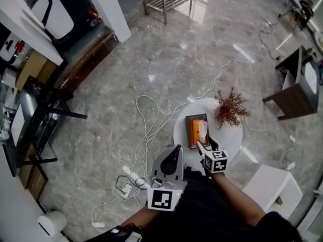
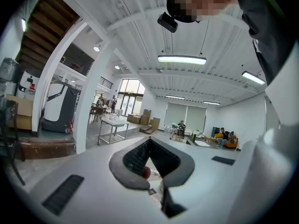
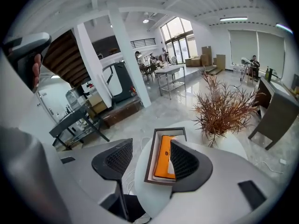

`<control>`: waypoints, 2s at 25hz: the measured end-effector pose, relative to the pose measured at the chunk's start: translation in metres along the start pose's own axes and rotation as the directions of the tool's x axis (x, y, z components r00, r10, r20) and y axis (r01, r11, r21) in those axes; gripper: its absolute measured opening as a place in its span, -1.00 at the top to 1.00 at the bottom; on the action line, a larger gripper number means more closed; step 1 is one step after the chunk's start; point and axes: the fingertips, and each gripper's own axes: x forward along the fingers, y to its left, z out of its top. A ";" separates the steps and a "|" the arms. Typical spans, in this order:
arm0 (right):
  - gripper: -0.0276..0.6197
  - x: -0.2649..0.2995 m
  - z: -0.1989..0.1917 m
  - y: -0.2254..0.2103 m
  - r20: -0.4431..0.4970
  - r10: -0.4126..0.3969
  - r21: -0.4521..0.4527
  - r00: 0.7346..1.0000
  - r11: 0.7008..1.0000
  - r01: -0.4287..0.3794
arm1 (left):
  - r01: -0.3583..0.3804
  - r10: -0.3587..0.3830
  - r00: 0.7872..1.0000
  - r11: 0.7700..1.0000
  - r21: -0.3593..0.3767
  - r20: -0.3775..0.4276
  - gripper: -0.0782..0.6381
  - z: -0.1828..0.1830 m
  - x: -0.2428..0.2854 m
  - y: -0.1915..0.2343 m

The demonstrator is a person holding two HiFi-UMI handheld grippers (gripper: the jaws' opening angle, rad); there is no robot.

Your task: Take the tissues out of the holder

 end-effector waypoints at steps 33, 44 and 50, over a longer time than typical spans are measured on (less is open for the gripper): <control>0.02 0.094 -0.066 -0.049 -0.302 -0.138 -0.021 0.943 0.990 0.138 | 0.023 -0.023 0.998 1.000 -0.016 -0.056 0.78 -0.008 0.014 0.067; 0.01 0.107 -0.079 -0.057 -0.350 -0.145 -0.015 0.925 0.989 0.149 | -0.016 0.016 0.999 1.000 -0.009 -0.031 0.78 -0.002 0.015 0.080; 0.01 0.115 -0.082 -0.057 -0.369 -0.149 -0.036 0.918 0.989 0.146 | -0.004 0.003 0.998 1.000 -0.018 -0.059 0.78 -0.007 0.017 0.081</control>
